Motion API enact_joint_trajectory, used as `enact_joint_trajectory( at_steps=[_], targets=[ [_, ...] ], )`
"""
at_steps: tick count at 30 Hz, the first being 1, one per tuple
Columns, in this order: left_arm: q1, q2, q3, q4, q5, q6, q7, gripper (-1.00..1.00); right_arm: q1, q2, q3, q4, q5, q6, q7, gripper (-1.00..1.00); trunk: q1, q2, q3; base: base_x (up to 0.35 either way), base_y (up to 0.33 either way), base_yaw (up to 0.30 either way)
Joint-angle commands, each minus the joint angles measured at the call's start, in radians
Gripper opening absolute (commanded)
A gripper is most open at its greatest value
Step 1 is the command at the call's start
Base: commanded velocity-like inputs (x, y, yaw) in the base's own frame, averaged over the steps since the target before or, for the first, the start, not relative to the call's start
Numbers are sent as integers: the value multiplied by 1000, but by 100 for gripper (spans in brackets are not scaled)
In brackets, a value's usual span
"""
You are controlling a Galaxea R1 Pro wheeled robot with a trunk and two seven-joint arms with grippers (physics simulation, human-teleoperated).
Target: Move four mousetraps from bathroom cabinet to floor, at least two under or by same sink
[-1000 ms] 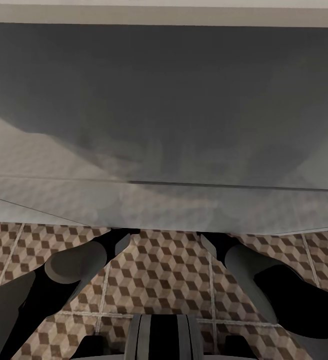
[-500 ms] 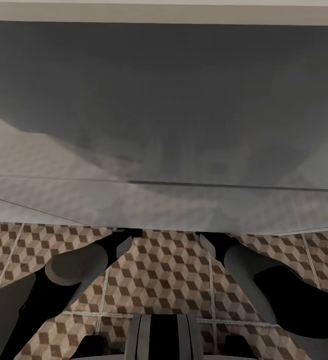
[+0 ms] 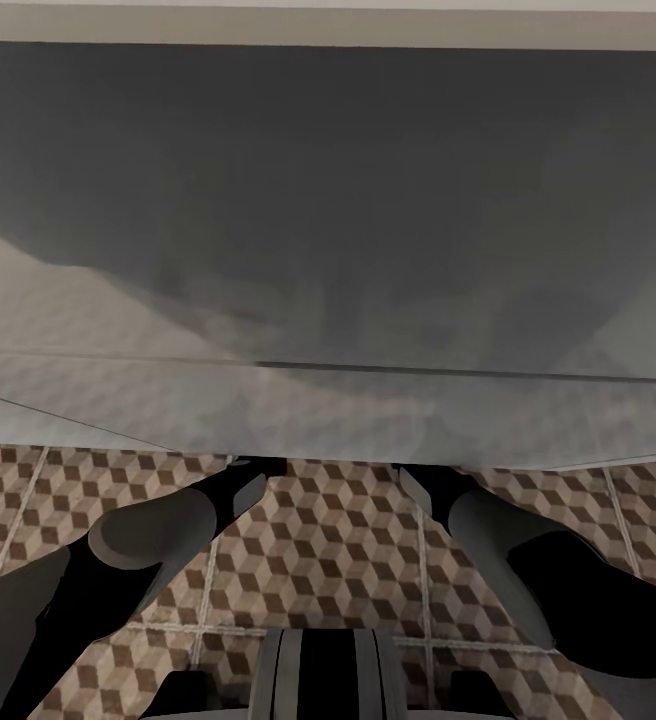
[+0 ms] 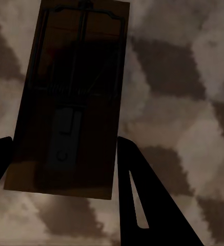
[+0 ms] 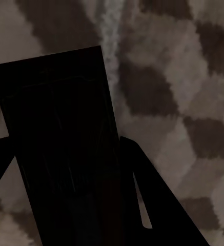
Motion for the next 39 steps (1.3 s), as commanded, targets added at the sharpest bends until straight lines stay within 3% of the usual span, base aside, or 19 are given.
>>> enact_joint_trajectory(
  at_steps=[1,10,17,18,39],
  targets=[
    [-1,0,-7,-2,2,0,6,-100,-6,0,10,-8,-9,6,-6,-100,-1,0,0,0,0,0],
    [-1,0,-6,-2,2,2,6,-100,2,-2,8,-29,-14,29,-4,-100,-1,0,0,0,0,0],
    [-1,0,-6,-2,2,2,6,-100,10,-3,8,-52,-17,77,-4,-100,-1,0,0,0,0,0],
    [-1,0,-6,-2,2,2,6,-100,-11,-4,8,-85,-17,103,-4,-100,-1,0,0,0,0,0],
    [-1,0,-6,-2,2,2,6,-100,-13,-8,8,-83,-17,110,-4,-100,-1,0,0,0,0,0]
  ],
)
